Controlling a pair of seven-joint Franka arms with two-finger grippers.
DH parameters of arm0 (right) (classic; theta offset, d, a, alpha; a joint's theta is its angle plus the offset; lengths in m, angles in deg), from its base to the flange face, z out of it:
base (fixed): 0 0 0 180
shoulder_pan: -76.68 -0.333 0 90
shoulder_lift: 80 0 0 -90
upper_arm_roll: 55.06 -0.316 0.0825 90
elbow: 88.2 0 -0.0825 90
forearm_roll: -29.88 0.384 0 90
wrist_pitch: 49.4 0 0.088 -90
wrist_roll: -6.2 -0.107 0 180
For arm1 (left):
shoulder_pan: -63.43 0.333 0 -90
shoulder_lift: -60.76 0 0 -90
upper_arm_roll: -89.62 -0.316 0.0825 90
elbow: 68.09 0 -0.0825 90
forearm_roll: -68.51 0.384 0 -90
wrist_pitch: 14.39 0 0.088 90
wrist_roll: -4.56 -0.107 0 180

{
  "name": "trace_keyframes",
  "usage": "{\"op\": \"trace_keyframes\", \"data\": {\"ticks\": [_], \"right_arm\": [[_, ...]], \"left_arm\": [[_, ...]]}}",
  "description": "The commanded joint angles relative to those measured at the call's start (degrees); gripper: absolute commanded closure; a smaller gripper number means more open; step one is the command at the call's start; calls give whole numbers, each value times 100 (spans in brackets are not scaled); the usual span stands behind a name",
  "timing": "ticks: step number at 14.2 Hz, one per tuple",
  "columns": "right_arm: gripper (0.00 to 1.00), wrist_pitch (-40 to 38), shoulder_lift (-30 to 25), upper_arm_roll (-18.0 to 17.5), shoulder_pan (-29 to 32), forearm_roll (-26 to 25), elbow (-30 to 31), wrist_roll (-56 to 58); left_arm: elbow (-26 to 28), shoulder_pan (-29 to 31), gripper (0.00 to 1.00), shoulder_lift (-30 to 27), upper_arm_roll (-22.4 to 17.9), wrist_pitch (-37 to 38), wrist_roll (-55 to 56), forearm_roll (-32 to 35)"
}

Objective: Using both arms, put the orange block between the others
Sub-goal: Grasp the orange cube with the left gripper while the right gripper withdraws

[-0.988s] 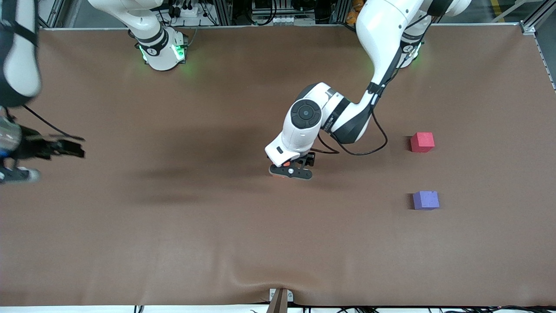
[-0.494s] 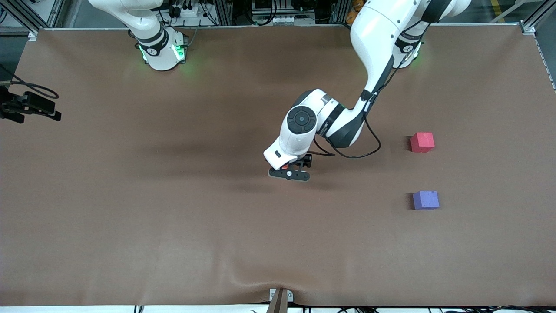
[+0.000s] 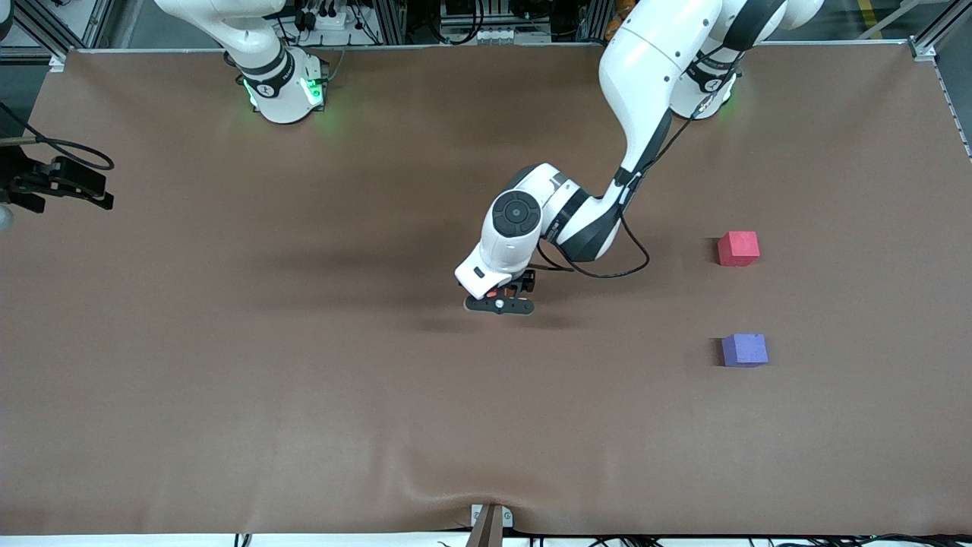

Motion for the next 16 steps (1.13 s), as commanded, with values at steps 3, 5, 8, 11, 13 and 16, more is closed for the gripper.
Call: {"op": "trace_keyframes", "data": {"ticks": [3,5,8,11,13,16], "right_arm": [[0,-146,-96,-139,213,-62,-138,139],[0,-129,-96,-130,213,-10,-146,140],[0,-120,-87,-121,213,17,-287,131],[0,-120,-96,-130,213,17,-287,113],[0,29,-70,-112,231,174,-296,122],[0,179,-70,-121,389,351,-296,122]], "left_arm": [[-152,-72,13,187,-47,-39,277,-44],[-152,-107,17,292,-38,-179,295,-53],[-152,-116,34,328,-38,-285,382,-53],[-152,-125,89,346,-38,-285,400,-53],[-143,-142,100,171,-47,-216,418,-53],[-108,32,100,-399,-99,291,392,-35]]}}
